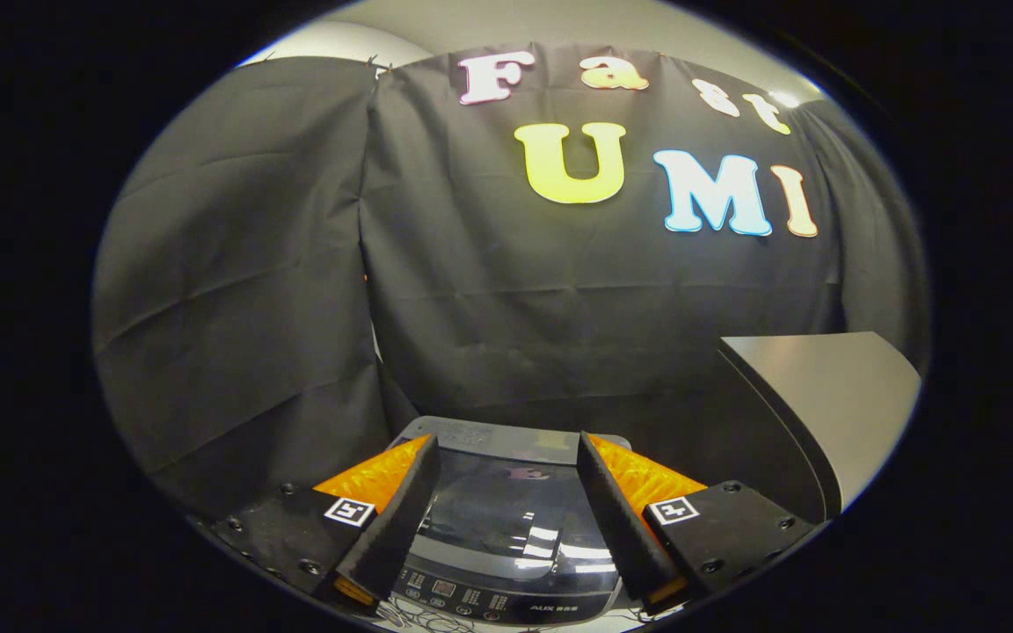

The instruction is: Put the clothes into the washing machine and then close the washing machine lid.

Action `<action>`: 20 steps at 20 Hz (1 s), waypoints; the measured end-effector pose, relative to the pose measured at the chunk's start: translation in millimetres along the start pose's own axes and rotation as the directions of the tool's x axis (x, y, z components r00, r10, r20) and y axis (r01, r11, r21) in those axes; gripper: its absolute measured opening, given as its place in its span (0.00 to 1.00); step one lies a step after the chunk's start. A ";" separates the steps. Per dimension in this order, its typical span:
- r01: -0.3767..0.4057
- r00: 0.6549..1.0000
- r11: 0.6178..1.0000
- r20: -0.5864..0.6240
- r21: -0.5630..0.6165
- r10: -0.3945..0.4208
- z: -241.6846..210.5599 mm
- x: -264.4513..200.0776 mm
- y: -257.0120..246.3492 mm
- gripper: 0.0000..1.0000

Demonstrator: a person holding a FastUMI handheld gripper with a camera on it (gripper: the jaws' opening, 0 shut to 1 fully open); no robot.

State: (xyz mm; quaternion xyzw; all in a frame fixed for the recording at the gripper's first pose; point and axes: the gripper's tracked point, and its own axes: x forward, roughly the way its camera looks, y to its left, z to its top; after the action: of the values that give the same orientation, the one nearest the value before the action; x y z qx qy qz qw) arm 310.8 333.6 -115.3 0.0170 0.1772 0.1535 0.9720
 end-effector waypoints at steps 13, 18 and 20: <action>0.020 0.985 0.997 0.170 0.081 -0.033 -0.1 -156.9 -111.3 0.97; 0.083 0.971 0.994 0.219 0.075 -0.097 -5.9 -212.0 -174.5 0.97; 0.110 0.958 0.992 0.258 0.067 -0.123 -3.2 -233.3 -195.6 0.97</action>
State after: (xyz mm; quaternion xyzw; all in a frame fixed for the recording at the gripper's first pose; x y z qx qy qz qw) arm 159.3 76.3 -56.3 0.0519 0.0517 0.0877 0.9934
